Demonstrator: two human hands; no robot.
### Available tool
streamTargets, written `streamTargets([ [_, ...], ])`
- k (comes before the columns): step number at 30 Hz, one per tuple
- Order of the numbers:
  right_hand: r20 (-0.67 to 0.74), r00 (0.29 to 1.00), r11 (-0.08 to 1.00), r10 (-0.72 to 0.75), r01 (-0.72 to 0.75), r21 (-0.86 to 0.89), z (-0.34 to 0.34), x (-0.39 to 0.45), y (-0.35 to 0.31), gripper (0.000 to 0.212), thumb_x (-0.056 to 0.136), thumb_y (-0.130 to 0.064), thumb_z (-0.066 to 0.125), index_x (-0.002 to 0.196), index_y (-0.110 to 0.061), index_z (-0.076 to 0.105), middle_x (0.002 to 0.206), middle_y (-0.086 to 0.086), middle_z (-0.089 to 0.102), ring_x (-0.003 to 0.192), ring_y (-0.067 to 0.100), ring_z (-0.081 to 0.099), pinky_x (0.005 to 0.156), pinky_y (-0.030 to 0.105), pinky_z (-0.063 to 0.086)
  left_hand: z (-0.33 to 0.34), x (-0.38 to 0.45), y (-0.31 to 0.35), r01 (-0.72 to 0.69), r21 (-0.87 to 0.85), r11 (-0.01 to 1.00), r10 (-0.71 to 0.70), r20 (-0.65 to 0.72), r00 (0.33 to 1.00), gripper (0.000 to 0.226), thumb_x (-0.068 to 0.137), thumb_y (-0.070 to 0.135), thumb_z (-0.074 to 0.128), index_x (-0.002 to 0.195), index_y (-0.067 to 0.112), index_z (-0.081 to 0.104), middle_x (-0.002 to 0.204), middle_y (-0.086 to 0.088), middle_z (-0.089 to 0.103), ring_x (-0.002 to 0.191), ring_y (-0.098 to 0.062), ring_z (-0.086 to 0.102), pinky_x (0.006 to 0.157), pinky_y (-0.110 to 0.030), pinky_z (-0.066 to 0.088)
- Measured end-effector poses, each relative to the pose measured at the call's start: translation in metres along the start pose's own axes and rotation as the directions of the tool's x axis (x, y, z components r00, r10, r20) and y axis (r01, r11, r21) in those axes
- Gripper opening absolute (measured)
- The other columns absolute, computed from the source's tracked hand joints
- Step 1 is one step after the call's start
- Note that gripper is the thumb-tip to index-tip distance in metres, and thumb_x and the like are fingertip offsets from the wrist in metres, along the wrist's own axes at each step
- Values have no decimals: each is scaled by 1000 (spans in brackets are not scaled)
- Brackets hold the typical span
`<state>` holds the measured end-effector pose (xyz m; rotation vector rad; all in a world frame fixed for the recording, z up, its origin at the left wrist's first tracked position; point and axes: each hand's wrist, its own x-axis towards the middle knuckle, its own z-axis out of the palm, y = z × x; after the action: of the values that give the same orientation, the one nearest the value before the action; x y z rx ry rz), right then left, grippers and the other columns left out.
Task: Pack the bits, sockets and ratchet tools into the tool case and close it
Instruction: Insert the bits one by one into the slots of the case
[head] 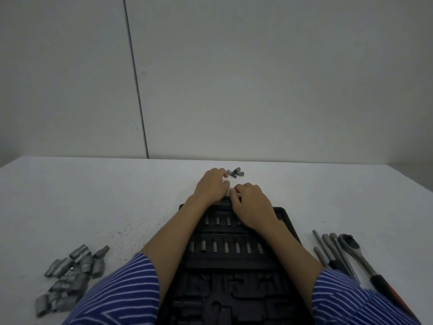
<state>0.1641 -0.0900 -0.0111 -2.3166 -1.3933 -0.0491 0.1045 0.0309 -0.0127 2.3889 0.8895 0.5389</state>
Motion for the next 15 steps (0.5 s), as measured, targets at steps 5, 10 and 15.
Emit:
streamTargets([
  [5, -44, 999, 1000, -18, 17, -5, 7, -1, 3, 33, 99, -28, 33, 90, -8, 58, 98, 10, 60, 94, 26, 48, 77, 38, 42, 3, 16, -2, -51, 11, 999, 50, 22, 998, 33, 90, 7, 47, 122, 10, 53, 129, -8, 52, 119, -24, 45, 96, -34, 39],
  [10, -51, 998, 1000, -29, 30, 4, 9, -1, 4, 33, 100, -27, 32, 90, -8, 57, 99, 9, 60, 93, 24, 47, 77, 36, 40, 7, 23, -2, -106, 79, 991, 100, 72, 992, 41, 91, 3, 42, 131, 10, 46, 136, -5, 48, 125, -26, 41, 101, -36, 36],
  [15, -51, 998, 1000, -25, 25, 4, 9, -2, 4, 31, 100, -26, 33, 90, -8, 57, 101, 9, 59, 93, 24, 45, 76, 34, 37, 12, 29, -4, -122, 146, 982, 117, 45, 992, 37, 92, 4, 43, 127, 13, 51, 127, -6, 52, 118, -25, 44, 94, -38, 41],
])
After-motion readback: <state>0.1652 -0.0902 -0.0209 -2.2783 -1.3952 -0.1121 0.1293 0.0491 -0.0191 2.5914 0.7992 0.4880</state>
